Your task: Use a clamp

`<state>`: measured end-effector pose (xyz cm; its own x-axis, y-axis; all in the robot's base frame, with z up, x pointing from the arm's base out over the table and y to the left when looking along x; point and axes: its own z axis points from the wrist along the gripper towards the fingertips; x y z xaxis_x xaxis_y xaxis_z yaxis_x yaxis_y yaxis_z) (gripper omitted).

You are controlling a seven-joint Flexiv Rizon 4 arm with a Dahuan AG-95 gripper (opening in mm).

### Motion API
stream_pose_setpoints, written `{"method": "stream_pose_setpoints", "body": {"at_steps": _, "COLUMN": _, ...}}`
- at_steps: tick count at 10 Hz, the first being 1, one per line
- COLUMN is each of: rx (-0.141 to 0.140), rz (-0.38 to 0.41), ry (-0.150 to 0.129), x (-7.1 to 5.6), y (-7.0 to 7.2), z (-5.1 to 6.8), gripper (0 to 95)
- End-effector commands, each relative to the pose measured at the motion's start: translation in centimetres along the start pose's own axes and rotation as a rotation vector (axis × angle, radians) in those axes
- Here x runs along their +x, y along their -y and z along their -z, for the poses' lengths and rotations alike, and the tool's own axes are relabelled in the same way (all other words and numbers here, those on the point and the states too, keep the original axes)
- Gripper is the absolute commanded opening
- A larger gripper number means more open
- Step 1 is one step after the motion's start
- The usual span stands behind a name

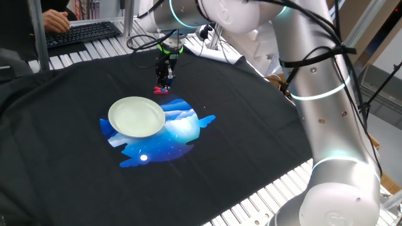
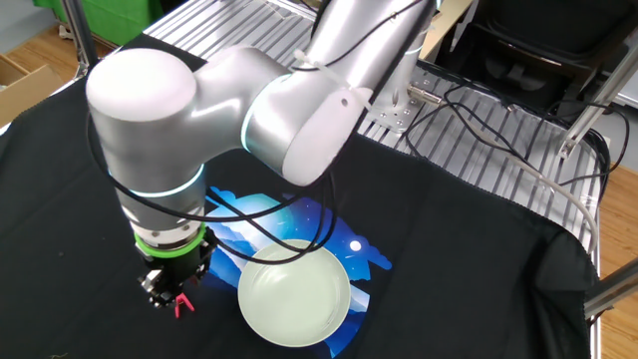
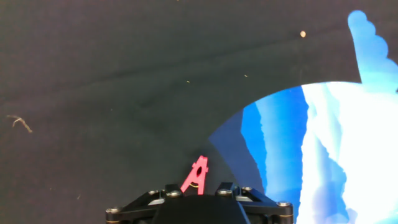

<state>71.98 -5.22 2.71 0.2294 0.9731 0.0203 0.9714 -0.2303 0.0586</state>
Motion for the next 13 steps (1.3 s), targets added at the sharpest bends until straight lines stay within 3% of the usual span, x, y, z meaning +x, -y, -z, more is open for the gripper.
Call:
{"method": "stream_pose_setpoints", "body": {"at_steps": 1, "rx": 0.003, "rz": -0.042, "ry": -0.021, "x": 0.1, "y": 0.1, "z": -0.2, "gripper": 19.0}}
{"method": "stream_pose_setpoints", "body": {"at_steps": 2, "rx": -0.001, "rz": -0.059, "ry": -0.021, "x": 0.3, "y": 0.1, "z": -0.3, "gripper": 38.0}}
{"method": "stream_pose_setpoints", "body": {"at_steps": 3, "rx": -0.003, "rz": -0.063, "ry": -0.019, "x": 0.5, "y": 0.0, "z": -0.3, "gripper": 38.0}}
{"method": "stream_pose_setpoints", "body": {"at_steps": 4, "rx": -0.004, "rz": -0.075, "ry": -0.023, "x": 0.7, "y": 0.0, "z": -0.3, "gripper": 19.0}}
{"method": "stream_pose_setpoints", "body": {"at_steps": 5, "rx": -0.003, "rz": -0.090, "ry": -0.023, "x": 1.1, "y": 0.0, "z": -0.3, "gripper": 38.0}}
{"method": "stream_pose_setpoints", "body": {"at_steps": 13, "rx": -0.007, "rz": -0.156, "ry": -0.026, "x": 1.7, "y": -0.1, "z": -1.2, "gripper": 38.0}}
